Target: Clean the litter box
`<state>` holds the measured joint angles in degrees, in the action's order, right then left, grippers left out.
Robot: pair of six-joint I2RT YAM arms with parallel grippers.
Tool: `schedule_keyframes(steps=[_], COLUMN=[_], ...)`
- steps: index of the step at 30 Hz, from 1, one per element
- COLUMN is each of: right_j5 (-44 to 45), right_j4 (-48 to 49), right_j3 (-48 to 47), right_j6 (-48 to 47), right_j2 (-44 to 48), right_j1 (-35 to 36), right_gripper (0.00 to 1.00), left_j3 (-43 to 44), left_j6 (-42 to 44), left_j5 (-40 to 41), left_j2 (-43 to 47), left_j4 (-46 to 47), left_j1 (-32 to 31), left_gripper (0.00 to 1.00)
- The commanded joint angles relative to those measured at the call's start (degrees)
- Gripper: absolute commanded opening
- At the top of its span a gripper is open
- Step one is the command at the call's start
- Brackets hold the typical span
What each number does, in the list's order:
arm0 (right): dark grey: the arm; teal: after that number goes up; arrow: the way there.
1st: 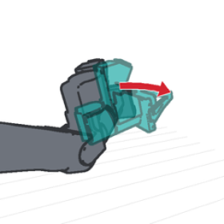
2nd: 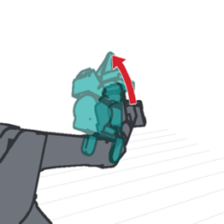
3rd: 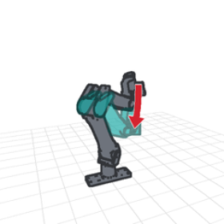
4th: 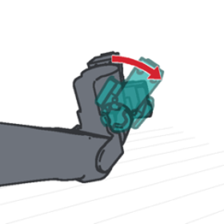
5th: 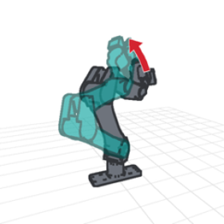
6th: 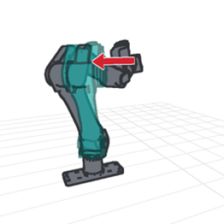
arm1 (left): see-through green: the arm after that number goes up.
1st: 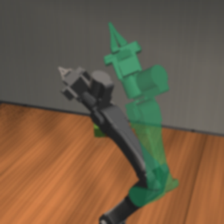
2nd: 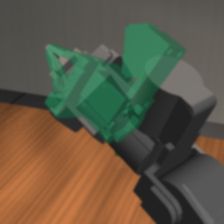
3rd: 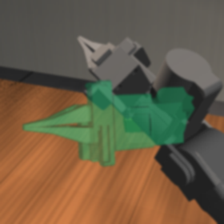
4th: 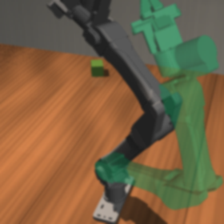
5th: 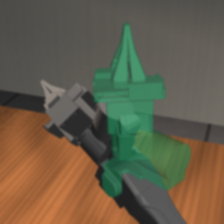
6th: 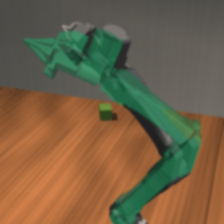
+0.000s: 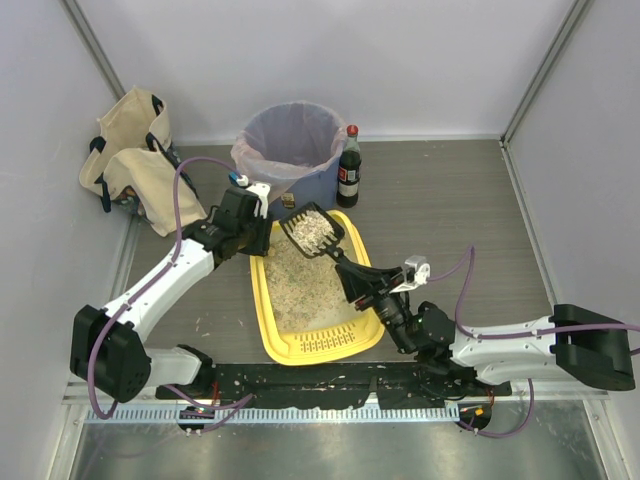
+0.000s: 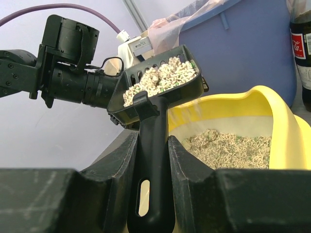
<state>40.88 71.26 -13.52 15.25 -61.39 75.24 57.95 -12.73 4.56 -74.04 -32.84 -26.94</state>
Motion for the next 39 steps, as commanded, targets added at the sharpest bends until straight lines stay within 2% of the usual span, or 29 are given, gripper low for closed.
schedule_keyframes(steps=[1, 2, 4, 5, 6, 8, 11, 12, 14, 15, 17, 18, 19, 21, 22, 24, 26, 27, 28, 30, 31, 32, 33, 34, 35, 36, 37, 38, 39], right_j5=[-0.4, -1.9, -2.0, 2.3, 3.1, -3.0, -2.1, 1.4, -1.8, -4.6, -3.5, -0.4, -0.1, -5.8, -6.3, -2.7, -1.8, -5.8, -7.9, -8.8, -5.5, -4.1, -4.3, -6.8, -8.3, -8.5, -6.2, -4.5, -3.7], right_j4=[7.2, 8.3, 0.1, -2.0, 0.8, 7.9, -4.9, -2.8, 7.7, 5.9, -6.2, -5.8, 1.3, 5.6, -2.7, -9.5, 0.0, 4.8, 2.0, -10.2, -9.2, -5.6, 3.4, 4.6, 1.9, -8.0, -10.8, -10.4, -3.0], right_j3=[0.5, 0.1, -4.1, -4.1, -0.8, 1.2, -3.9, -1.1, 1.8, -0.3, -3.9, -2.8, -0.9, 0.2, -1.7, -4.9, 0.9, 1.6, 0.9, -4.6, -4.5, -0.6, 1.5, 2.2, -0.3, -2.4, -4.0, -2.9, -0.9], right_j6=[1.9, -0.1, -0.6, 0.6, 1.8, 2.2, 2.2, 4.1, 3.5, 3.0, 2.9, 4.5, 5.1, 3.3, 3.2, 2.8, 4.5, 4.6, 4.4, 4.5, 5.5, 6.4, 6.3, 5.5, 5.1, 5.0, 4.9, 5.9, 6.4], right_j2=[1.2, 0.6, 0.9, 2.1, 2.8, 1.9, 2.4, 3.3, 2.5, 1.6, 1.9, 2.8, 2.9, 1.5, 1.5, 2.6, 3.3, 2.3, 2.1, 2.1, 2.9, 3.5, 3.5, 2.6, 2.6, 2.8, 2.8, 3.8, 4.2], right_j1=[-0.4, -0.3, 0.2, 0.1, -0.4, -1.8, -1.2, -1.6, -2.4, -2.2, -1.8, -1.9, -2.2, -2.6, -2.3, -2.2, -3.2, -4.0, -4.0, -3.9, -3.8, -4.0, -4.5, -4.6, -4.5, -4.4, -4.3, -4.4, -4.7], right_gripper=[0.01, 0.02, 0.01, 0.01, 0.01, 0.01, 0.01, 0.01, 0.01, 0.01, 0.01, 0.01, 0.02, 0.01, 0.01, 0.01, 0.01, 0.01, 0.01, 0.02, 0.01, 0.01, 0.01, 0.01, 0.01, 0.01, 0.01, 0.01, 0.01], left_j3=[1.7, 1.6, 1.5, 1.6, 1.7, 1.6, 1.5, 1.6, 1.6, 1.5, 1.5, 1.6, 1.7, 1.5, 1.5, 1.5, 1.6, 1.5, 1.4, 1.5, 1.5, 1.6, 1.6, 1.5, 1.5, 1.4, 1.5, 1.6, 1.5], left_j6=[0.3, 0.3, 0.4, 0.4, 0.4, 0.4, 0.4, 0.4, 0.4, 0.4, 0.4, 0.4, 0.4, 0.4, 0.5, 0.4, 0.4, 0.4, 0.4, 0.4, 0.4, 0.3, 0.4, 0.4, 0.5, 0.5, 0.5, 0.4, 0.3], left_j5=[-1.5, -1.4, -1.0, -1.1, -1.2, -1.4, -1.0, -1.2, -1.4, -1.2, -1.0, -1.1, -1.3, -1.1, -1.0, -1.0, -1.2, -1.1, -1.0, -1.0, -1.0, -1.2, -1.3, -1.2, -1.0, -0.8, -0.9, -1.0, -1.2], left_j2=[-0.1, -0.1, 0.0, -0.1, -0.1, 0.3, 0.3, 0.2, 0.5, 0.6, 0.4, 0.4, 0.5, 0.7, 0.7, 0.7, 0.7, 0.7, 0.9, 0.9, 0.8, 0.7, 0.8, 0.8, 1.0, 1.0, 0.9, 0.7, 0.7], left_j4=[1.9, 2.0, 2.1, 2.1, 1.9, 2.0, 2.1, 2.0, 1.9, 2.2, 2.2, 2.0, 1.9, 2.2, 2.3, 2.1, 2.1, 2.1, 2.3, 2.3, 2.2, 2.0, 2.0, 2.0, 2.3, 2.3, 2.3, 2.1, 2.1], left_j1=[-0.3, -0.2, -0.2, -0.2, -0.2, -0.2, -0.2, -0.3, -0.2, -0.2, -0.2, -0.2, -0.2, -0.2, -0.2, -0.2, -0.2, -0.2, -0.2, -0.2, -0.3, -0.2, -0.2, -0.2, -0.3, -0.2, -0.2, -0.2, -0.2], left_gripper=[0.43, 0.43, 0.43, 0.43, 0.43, 0.43, 0.43, 0.43, 0.43, 0.43, 0.43, 0.43, 0.43, 0.43, 0.43, 0.43, 0.43, 0.43, 0.43, 0.43, 0.43, 0.43, 0.43, 0.43, 0.43, 0.43, 0.43, 0.43, 0.43])
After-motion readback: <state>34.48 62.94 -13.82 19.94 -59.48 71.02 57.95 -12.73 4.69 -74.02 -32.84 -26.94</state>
